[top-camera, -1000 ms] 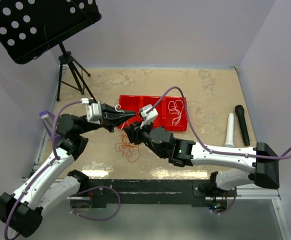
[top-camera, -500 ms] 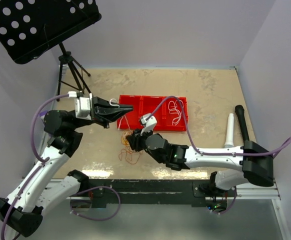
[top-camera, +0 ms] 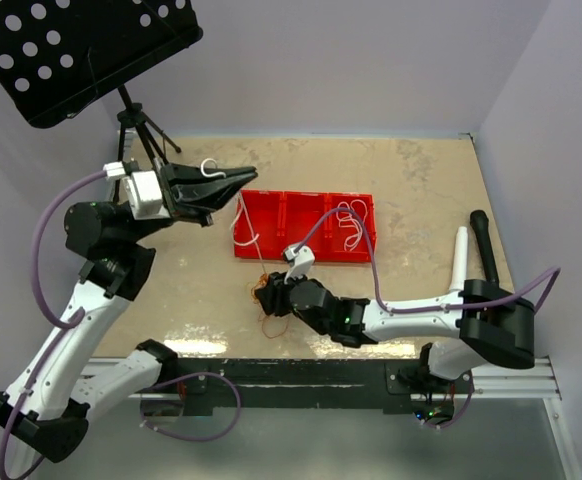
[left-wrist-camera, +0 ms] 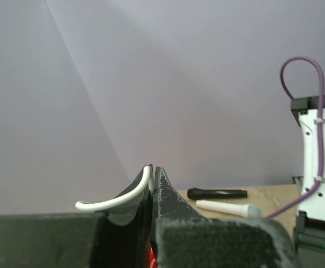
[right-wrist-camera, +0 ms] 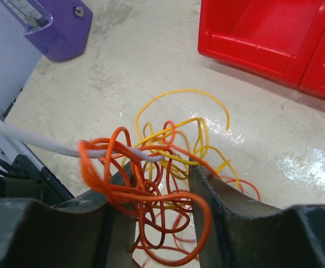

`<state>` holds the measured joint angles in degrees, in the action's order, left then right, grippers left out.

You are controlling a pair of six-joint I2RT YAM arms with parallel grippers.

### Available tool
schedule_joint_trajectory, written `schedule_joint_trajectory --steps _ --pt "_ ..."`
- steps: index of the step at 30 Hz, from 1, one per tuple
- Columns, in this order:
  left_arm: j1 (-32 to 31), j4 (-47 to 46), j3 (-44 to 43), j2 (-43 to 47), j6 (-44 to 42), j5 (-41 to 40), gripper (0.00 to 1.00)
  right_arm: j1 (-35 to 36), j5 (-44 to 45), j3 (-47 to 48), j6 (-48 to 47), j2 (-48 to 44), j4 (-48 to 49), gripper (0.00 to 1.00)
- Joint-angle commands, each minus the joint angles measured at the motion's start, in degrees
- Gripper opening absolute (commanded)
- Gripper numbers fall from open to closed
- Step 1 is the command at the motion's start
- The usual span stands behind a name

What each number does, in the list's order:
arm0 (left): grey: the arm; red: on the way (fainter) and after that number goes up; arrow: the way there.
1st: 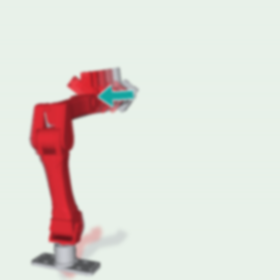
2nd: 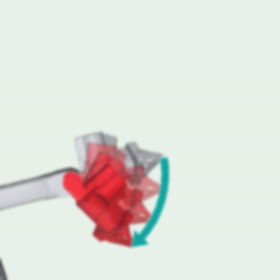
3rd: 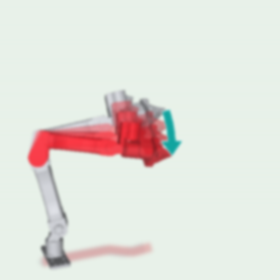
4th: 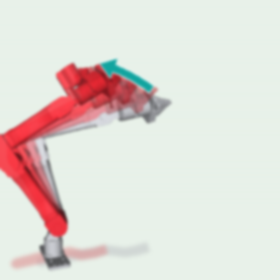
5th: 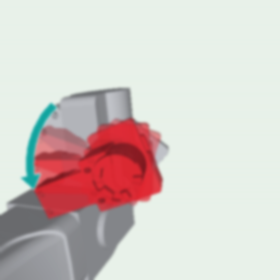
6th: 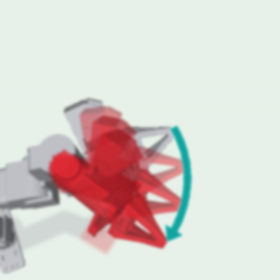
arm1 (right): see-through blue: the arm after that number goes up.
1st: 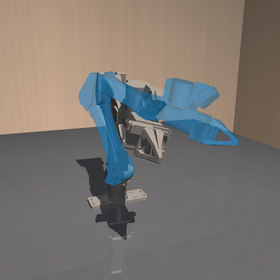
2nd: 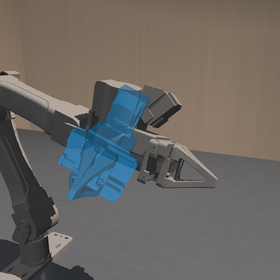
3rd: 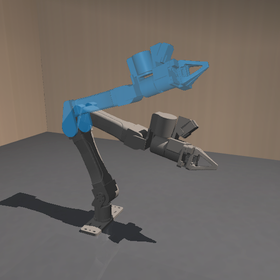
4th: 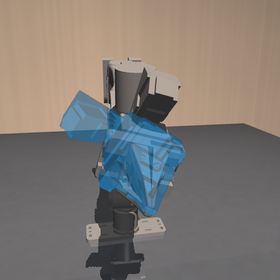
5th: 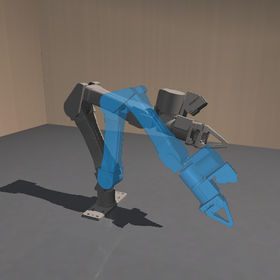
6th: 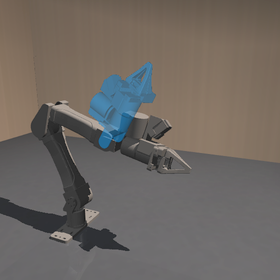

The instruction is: Untangle the cables

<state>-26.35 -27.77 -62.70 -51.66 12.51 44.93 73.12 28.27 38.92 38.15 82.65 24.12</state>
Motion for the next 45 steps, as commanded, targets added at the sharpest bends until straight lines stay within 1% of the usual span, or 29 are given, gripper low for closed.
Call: schedule_joint_trajectory --steps 1,5,9,14,18,22,24,29,31,34,39,41,42,45 --pt "0.33 -6.42 -9.27 -1.6 -5.47 -9.5 0.0 0.09 -1.02 -2.18 2.89 2.25 -0.83 0.45" --pt "0.33 -6.86 -14.72 -3.36 -7.24 -10.56 0.0 0.27 -1.29 -2.97 3.77 3.39 0.05 0.47" --pt "0.33 -7.21 -18.33 -4.33 -8.47 -11.44 0.0 0.35 -1.73 -3.41 4.56 4.97 0.84 0.47" --pt "0.33 -6.24 -21.94 -4.94 -10.05 -11.88 0.0 0.53 -2.08 -4.72 6.05 7.17 2.24 0.43" --pt "0.33 -3.35 -23.61 -5.12 -10.41 -10.92 0.0 1.49 -2.17 -4.73 6.93 8.05 2.08 0.51" --pt "0.33 -1.06 -19.85 -3.46 -10.49 -10.21 0.0 2.9 -0.59 -1.05 5.97 4.9 -3.62 0.7" --pt "0.33 -0.53 -16.51 -2.14 -10.32 -10.3 0.0 4.04 1.16 1.76 5.01 2.0 -7.4 0.76" --pt "0.33 1.31 -8.86 0.76 -12.07 -10.91 0.0 4.75 2.23 5.9 1.67 -6.96 -12.6 0.87" --pt "0.42 2.19 -6.83 1.56 -13.9 -11.09 0.0 4.92 2.4 7.05 0.18 -10.13 -14.09 0.89" --pt "0.33 3.33 -4.28 2.26 -14.36 -11.09 0.0 5.28 2.84 8.89 -2.81 -14.44 -15.67 0.92" --pt "0.33 4.83 0.02 4.11 -13.31 -10.21 0.0 5.89 3.89 14.43 -8.87 -19.27 -18.93 0.92" --pt "0.33 5.0 1.69 4.72 -12.95 -9.51 0.0 5.89 4.77 16.27 -11.16 -20.16 -18.85 0.92" --pt "0.33 5.09 2.22 4.81 -11.3 -8.72 0.0 5.8 5.47 16.98 -12.56 -20.34 -18.58 0.93" --pt "0.33 6.15 2.49 4.73 -9.88 -6.26 0.0 5.89 7.06 19.43 -17.39 -19.11 -17.53 0.95"
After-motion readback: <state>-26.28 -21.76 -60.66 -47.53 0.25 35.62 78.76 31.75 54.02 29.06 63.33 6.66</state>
